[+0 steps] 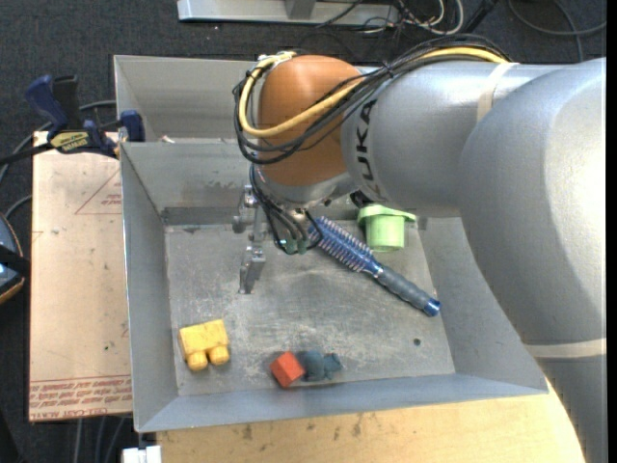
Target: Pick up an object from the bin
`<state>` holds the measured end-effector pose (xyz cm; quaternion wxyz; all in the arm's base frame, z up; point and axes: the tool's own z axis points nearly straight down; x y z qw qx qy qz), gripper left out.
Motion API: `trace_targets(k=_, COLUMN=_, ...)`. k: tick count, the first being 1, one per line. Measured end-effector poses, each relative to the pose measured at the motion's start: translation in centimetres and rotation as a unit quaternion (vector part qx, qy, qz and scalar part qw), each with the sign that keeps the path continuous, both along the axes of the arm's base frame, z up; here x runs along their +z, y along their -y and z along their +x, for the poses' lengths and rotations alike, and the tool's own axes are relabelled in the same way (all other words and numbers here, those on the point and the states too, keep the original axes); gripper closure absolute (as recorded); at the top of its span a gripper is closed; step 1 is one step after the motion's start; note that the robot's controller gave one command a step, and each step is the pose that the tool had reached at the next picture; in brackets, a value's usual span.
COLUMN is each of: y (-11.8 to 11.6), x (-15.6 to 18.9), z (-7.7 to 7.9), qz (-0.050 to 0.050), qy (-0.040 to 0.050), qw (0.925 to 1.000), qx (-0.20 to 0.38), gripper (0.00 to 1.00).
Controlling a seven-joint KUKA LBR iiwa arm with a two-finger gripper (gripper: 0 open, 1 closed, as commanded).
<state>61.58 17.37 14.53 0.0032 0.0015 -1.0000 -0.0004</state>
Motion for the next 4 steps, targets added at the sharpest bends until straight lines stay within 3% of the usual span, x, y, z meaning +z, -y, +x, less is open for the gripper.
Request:
trace_targets(k=1, y=-2.1, x=1.1, z=-12.4, qz=0.000, qy=0.0006, qw=0.9972, qx=-0.075, gripper=0.00)
trace_targets(k=2, y=-6.5, x=-6.7, z=-12.2, qz=0.001, qy=0.0035, qw=0.9981, qx=0.062, gripper=0.00)
trace_targets(k=3, y=-6.4, x=-6.6, z=-12.1, qz=0.001, qy=0.0043, qw=0.9981, qx=0.061, gripper=1.00)
trace_targets(k=4, y=-6.5, x=9.0, z=-11.7, qz=0.002, qy=0.0078, qw=0.9979, qx=0.064, gripper=1.00)
